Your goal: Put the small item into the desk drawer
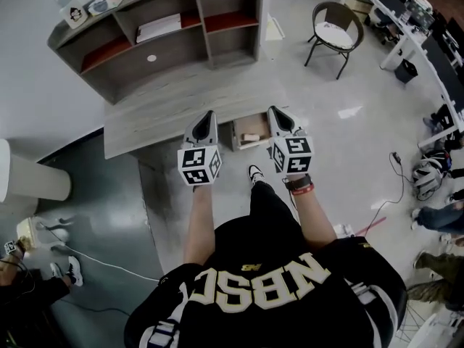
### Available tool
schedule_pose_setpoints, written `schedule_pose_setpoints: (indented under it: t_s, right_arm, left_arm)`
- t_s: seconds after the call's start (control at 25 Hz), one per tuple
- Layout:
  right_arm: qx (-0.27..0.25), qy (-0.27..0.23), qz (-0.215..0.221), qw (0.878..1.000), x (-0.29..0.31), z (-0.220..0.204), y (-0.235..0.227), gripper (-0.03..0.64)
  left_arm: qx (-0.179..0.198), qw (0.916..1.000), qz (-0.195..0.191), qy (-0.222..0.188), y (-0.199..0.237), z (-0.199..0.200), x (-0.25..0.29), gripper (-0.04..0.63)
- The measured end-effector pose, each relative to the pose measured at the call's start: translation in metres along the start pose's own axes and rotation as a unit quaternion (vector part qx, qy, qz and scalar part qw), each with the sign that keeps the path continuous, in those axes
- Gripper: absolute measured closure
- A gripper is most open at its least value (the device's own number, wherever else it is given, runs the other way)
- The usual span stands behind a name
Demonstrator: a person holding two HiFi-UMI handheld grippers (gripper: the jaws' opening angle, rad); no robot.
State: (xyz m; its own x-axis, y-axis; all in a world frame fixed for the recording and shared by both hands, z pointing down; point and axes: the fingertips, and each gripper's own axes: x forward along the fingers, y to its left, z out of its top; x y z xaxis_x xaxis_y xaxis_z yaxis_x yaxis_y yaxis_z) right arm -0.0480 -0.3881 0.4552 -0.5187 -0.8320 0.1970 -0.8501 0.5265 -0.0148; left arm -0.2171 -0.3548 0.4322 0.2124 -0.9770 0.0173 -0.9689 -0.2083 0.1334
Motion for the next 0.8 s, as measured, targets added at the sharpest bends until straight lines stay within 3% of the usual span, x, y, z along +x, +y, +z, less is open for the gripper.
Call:
schedule_pose_setpoints:
  t_s: [0.24, 0.56, 0.8]
  right_arm:
    - [0.022, -0.005, 0.048, 0.999, 0.000, -0.003, 0.029, 0.607]
    - [0.008, -0.014, 0.058, 0.998, -0.009, 0.000, 0.044, 0.607]
    - [0.009, -0.005, 0.068, 0.998, -0.008, -0.005, 0.051, 0.607]
  left_arm:
    - [-0.027, 0.9996, -0.002, 0.003, 0.001, -0.006, -0.005, 0.582]
    - [-0.021, 0.9998, -0.004, -0.001, -0.002, -0.007, -0.015, 0.581]
    - [-0.024, 0.9995, 0.019, 0.010, 0.017, -0.013, -0.021, 0.581]
